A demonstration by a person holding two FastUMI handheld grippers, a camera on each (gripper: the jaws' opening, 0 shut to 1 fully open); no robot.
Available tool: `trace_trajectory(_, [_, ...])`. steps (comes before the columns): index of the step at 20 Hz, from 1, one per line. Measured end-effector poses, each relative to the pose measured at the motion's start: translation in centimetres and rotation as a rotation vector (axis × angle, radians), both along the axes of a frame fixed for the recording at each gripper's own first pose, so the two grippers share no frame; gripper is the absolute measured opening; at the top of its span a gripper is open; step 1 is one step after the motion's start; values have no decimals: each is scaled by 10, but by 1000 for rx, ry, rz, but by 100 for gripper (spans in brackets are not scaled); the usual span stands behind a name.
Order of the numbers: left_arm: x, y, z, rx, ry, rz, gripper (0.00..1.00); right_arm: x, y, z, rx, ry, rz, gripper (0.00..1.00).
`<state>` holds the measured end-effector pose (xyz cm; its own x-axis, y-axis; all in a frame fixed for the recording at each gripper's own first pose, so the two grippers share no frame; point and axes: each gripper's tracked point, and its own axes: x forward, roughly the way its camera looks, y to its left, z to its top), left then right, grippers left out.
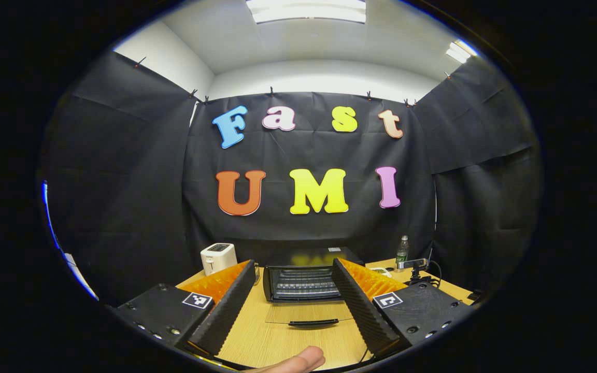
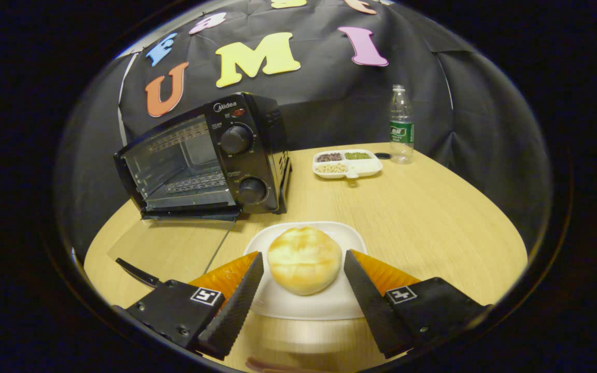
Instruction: Open the electric oven with the left hand, put the food in, and close the electric oven.
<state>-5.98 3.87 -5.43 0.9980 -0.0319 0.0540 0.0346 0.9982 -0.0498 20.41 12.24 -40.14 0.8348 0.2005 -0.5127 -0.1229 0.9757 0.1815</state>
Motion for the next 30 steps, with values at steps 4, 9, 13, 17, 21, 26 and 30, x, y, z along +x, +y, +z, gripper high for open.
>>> trace_trajectory(4, [0, 3, 1, 10, 1, 2, 97, 2, -2, -3, -33, 8, -15, 93])
trace_trajectory(9, [1, 6, -2, 7, 11, 3, 97, -2, -5, 4, -19, -4, -15, 81])
trace_trajectory(13, [-1, 6, 0, 7, 1, 1, 97, -12, -4, 31, 9, -56, -13, 81])
trace_trajectory(17, [-4, 5, 6, 8, -13, -2, 97, -26, 15, 72, 87, -117, 18, 80])
trace_trajectory(21, [-7, 11, 12, 5, -28, 0, 97, -37, 46, 105, 195, -144, 56, 77])
trace_trajectory(26, [-9, 26, 15, 9, -33, 18, 97, -45, 94, 125, 414, -95, 83, 76])
trace_trajectory(30, [-6, 35, 18, 17, -35, 27, 97, -24, 123, 140, 616, -114, 7, 80])
